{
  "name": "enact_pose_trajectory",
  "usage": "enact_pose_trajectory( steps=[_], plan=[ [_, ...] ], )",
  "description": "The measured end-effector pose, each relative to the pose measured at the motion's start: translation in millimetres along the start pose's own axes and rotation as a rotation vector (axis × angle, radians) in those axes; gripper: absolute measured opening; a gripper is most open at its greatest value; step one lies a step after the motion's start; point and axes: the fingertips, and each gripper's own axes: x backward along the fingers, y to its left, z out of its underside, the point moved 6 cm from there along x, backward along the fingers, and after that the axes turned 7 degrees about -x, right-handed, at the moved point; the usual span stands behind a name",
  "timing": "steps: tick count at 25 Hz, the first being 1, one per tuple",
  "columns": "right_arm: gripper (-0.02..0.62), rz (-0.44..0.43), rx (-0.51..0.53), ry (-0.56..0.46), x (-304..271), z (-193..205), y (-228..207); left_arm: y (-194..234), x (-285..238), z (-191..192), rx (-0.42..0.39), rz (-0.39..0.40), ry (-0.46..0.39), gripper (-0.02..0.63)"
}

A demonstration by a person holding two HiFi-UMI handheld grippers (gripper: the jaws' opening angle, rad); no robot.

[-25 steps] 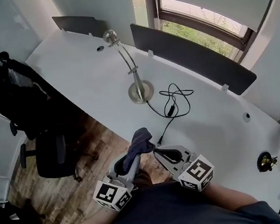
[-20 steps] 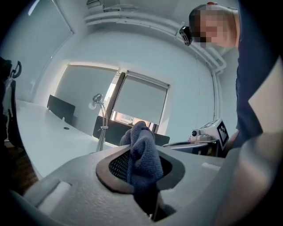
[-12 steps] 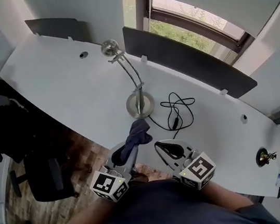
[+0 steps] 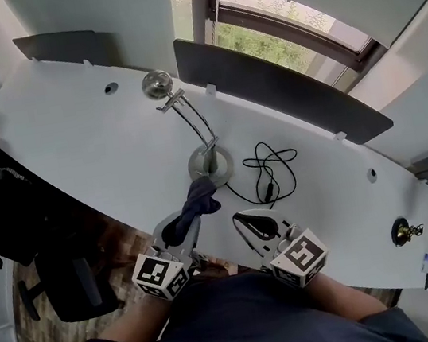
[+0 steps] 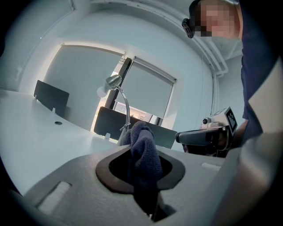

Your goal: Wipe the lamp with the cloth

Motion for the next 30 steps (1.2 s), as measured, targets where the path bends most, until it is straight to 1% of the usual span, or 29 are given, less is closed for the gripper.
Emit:
enact_pose_trajectory(
  steps=[5, 10, 15, 18, 21, 24, 30],
  plan=[
    [0.011, -0.038, 0.004, 0.033, -8.9, 6.6, -20.2, 12.2, -19.6, 12.4, -0.001, -0.042, 0.039, 0.063],
    [0.011, -0.088, 0.017, 0.048, -25.4, 7.1, -39.1, 29.1, -36.4, 23.6, 0.000, -0.106, 0.067, 0.064],
    [0.011, -0.128, 0.027, 0.052, -41.1, 7.6, -55.3, 47.0, -59.4, 41.4, -0.022, -0.156, 0.116, 0.064],
    [0.011, -0.149, 0.031, 0.062, -45.7, 9.6, -61.7, 59.5, -75.8, 48.7, -0.052, -0.181, 0.137, 0.064],
    [0.011, -0.154, 0.025, 0.069, -45.5, 15.1, -68.6, 72.3, -93.5, 55.6, -0.088, -0.186, 0.163, 0.064],
    [0.011, -0.145, 0.012, 0.088, -40.6, 23.6, -75.6, 84.1, -111.0, 59.6, -0.142, -0.172, 0.191, 0.063],
    [0.011, -0.098, -0.039, 0.133, -26.4, 42.2, -89.0, 103.6, -141.4, 69.8, -0.229, -0.141, 0.242, 0.064]
  ],
)
